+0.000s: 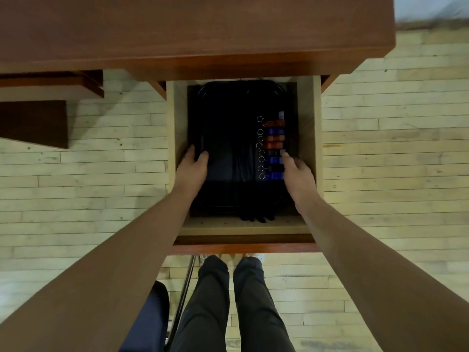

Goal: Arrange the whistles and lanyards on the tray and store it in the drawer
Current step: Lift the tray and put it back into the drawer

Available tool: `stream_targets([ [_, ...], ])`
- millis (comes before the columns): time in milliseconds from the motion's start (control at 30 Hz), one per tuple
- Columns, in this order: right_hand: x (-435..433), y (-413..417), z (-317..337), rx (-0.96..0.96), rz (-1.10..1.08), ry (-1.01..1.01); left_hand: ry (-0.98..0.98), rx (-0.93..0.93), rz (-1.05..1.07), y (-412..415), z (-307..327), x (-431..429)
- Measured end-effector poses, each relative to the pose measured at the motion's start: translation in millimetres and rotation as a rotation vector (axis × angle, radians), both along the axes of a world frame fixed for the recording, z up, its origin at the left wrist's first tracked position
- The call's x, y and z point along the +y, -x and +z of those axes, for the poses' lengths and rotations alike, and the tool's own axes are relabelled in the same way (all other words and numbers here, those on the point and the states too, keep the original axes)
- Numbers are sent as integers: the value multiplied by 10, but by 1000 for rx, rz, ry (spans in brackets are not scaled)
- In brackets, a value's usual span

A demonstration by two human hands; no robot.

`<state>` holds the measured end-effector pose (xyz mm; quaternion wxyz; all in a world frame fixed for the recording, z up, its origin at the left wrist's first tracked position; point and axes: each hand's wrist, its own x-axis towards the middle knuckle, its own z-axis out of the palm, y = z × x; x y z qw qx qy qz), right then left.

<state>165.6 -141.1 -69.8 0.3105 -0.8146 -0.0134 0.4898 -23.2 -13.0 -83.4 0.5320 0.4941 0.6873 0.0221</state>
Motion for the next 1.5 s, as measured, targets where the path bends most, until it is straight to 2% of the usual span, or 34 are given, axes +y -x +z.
stream_targets([
  [100,-152,73,326,-5,-17,-25,-40,18,-63,50,354,-167],
  [200,-336,189,656,36,-105,-56,-38,-1,-35,125,692,-407],
  [400,-696,538,1166,256,-339,-96,109,-119,50,378,1203,-906],
  [500,-903,731,1340,391,-425,-113,209,-150,153,506,1370,-1135],
  [667,-1227,954,1351,449,-443,-7,480,-157,399,779,1438,-1420],
  [767,-1288,992,1240,482,-529,41,608,-208,561,880,1407,-1457],
  [933,-1204,959,1063,504,-668,-55,539,-321,711,896,1240,-1335],
  [1200,-1060,853,955,517,-732,-115,485,-489,947,873,1143,-1208],
  [1500,-671,609,881,522,-707,-192,449,-573,935,674,1130,-837],
])
